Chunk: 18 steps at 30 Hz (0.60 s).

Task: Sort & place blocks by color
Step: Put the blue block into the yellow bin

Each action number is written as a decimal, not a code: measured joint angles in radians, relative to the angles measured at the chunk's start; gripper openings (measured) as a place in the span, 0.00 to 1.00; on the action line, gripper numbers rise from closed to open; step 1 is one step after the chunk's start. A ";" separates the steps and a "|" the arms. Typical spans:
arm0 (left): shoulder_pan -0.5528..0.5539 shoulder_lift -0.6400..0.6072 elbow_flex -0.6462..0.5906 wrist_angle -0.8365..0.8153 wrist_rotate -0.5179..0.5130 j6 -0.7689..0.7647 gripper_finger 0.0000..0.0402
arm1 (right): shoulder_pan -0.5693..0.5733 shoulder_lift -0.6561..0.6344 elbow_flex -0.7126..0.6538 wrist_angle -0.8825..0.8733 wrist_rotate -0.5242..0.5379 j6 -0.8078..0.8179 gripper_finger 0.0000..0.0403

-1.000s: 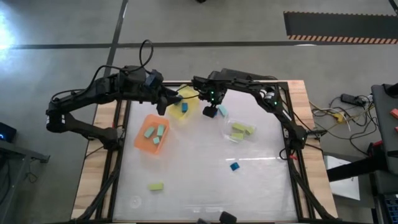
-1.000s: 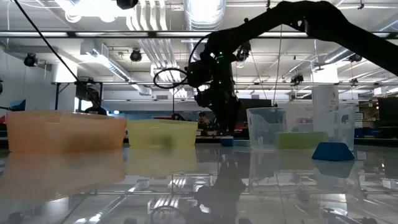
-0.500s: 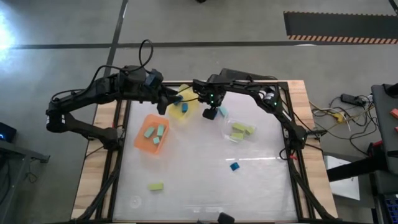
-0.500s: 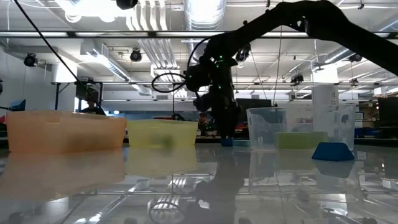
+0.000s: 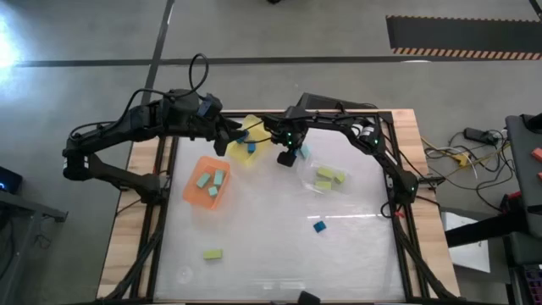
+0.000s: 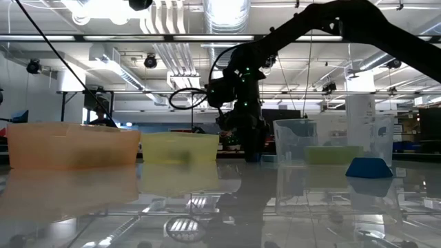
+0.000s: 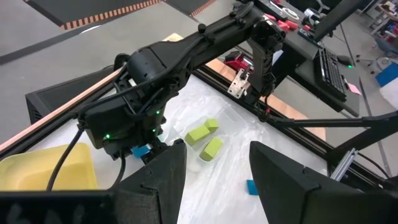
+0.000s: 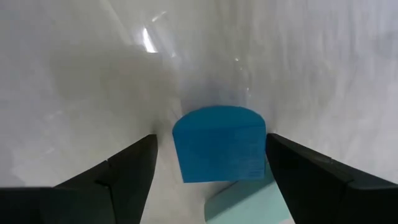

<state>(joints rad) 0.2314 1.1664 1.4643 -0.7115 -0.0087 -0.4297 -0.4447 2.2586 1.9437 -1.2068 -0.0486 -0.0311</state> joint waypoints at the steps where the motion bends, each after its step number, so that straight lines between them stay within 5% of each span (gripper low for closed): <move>1: 0.000 0.000 0.000 0.000 -0.001 0.000 0.40 | 0.000 0.000 -0.002 0.001 0.000 0.000 0.71; 18: 0.000 0.000 0.000 0.000 -0.025 0.000 0.40 | 0.000 0.005 0.060 -0.016 -0.011 0.022 0.41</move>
<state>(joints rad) 0.2314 1.1664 1.4643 -0.7116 -0.0338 -0.4297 -0.4450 2.2631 2.0042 -1.2227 -0.0597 -0.0093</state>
